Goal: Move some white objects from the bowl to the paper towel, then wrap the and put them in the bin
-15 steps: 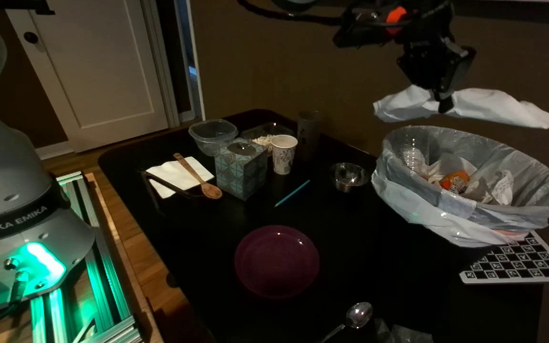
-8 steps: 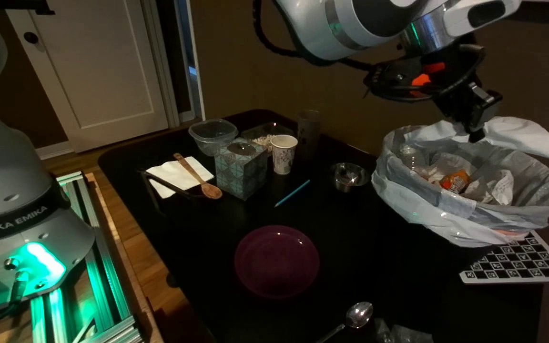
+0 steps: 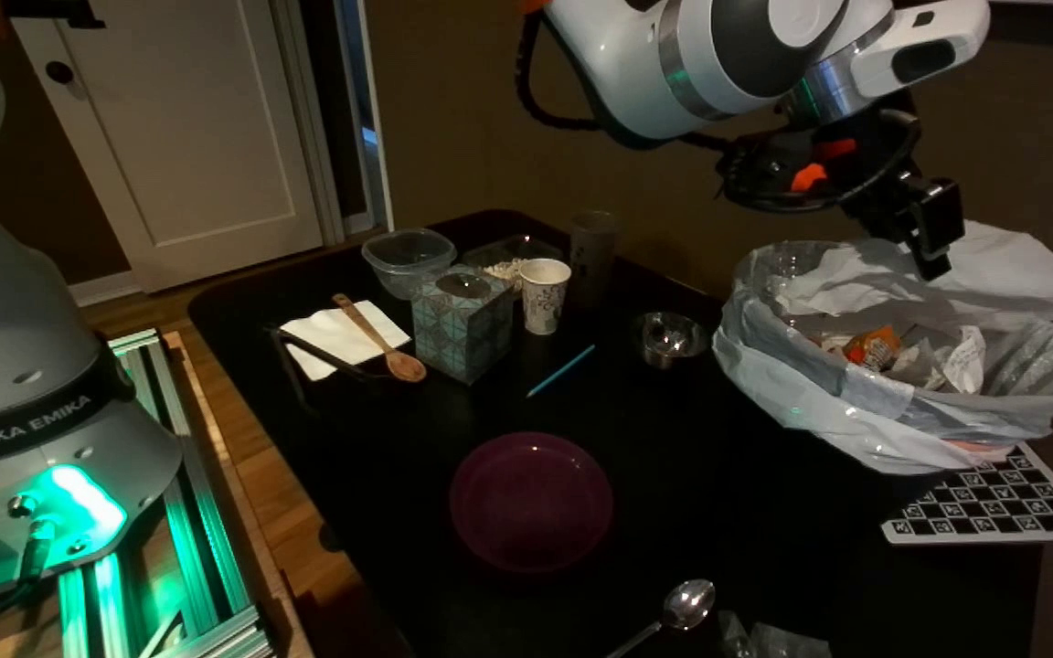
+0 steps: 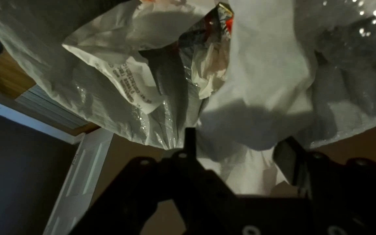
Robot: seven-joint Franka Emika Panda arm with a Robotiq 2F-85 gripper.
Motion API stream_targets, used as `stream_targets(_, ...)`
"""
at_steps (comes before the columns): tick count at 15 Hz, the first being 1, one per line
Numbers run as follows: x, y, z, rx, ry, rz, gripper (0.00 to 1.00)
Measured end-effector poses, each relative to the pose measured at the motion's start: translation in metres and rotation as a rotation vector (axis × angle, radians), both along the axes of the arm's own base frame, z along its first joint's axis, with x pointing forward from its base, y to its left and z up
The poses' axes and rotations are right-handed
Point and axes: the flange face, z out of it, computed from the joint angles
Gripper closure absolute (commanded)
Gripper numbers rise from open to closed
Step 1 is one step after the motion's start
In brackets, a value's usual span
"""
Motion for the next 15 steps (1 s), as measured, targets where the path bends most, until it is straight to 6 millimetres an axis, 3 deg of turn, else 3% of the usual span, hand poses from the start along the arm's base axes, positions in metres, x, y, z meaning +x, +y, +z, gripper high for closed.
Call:
stream_targets(2,0.003,0.000,0.007,-0.010,-0.015,-0.012,0.00)
stream_targets(15,-0.002,0.005,0.063,0.024,-0.042,-0.111,0.00)
